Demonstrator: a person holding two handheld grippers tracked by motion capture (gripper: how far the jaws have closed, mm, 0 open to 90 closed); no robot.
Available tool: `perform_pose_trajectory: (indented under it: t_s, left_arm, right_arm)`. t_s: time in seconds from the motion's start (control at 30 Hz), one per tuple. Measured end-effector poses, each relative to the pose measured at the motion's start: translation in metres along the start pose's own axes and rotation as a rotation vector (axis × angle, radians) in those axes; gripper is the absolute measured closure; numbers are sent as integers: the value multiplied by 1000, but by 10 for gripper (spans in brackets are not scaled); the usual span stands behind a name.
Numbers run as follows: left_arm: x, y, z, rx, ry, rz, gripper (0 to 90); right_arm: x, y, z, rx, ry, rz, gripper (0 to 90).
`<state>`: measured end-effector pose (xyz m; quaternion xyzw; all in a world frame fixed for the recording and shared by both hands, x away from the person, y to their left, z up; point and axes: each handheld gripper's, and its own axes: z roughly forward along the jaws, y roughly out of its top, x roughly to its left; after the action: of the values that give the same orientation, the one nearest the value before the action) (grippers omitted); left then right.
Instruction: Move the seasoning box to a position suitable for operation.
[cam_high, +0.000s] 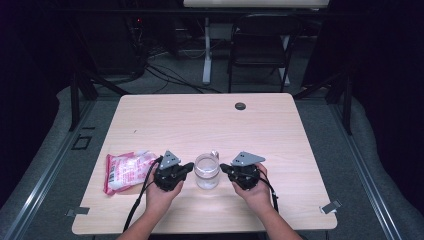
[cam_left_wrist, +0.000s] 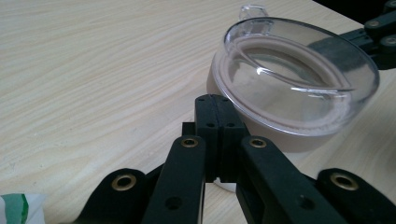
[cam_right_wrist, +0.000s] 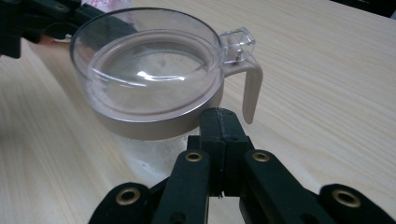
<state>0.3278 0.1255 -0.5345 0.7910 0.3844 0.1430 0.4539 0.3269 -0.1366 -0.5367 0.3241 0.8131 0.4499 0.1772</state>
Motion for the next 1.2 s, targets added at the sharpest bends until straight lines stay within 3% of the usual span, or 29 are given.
perform_pose_trajectory:
  t_s: [0.4, 0.63, 0.7, 0.73, 0.83, 1.1, 1.2]
  left_arm:
    - [3, 5, 8, 6, -68, 3, 900]
    - [1, 8, 16, 5, -103, 14, 900]
    - [-2, 7, 17, 19, -82, 32, 900]
    - [-3, 7, 17, 27, -74, 42, 900]
    - [-3, 6, 16, 38, -69, 57, 900]
    - [-3, -1, -1, 28, -44, 61, 861]
    - [-2, -5, -8, 29, -39, 56, 850]
  right_arm:
    - [11, -10, -17, 9, 29, -26, 900]
    - [8, -15, -25, 5, 36, 11, 900]
    - [8, -16, -28, -13, 19, 5, 899]
    - [6, -15, -30, -16, -20, 4, 891]
    - [2, -17, -28, 1, -57, 5, 870]
    - [-14, -21, -7, 48, -81, 47, 786]
    - [-19, -20, 1, 58, -68, 65, 775]
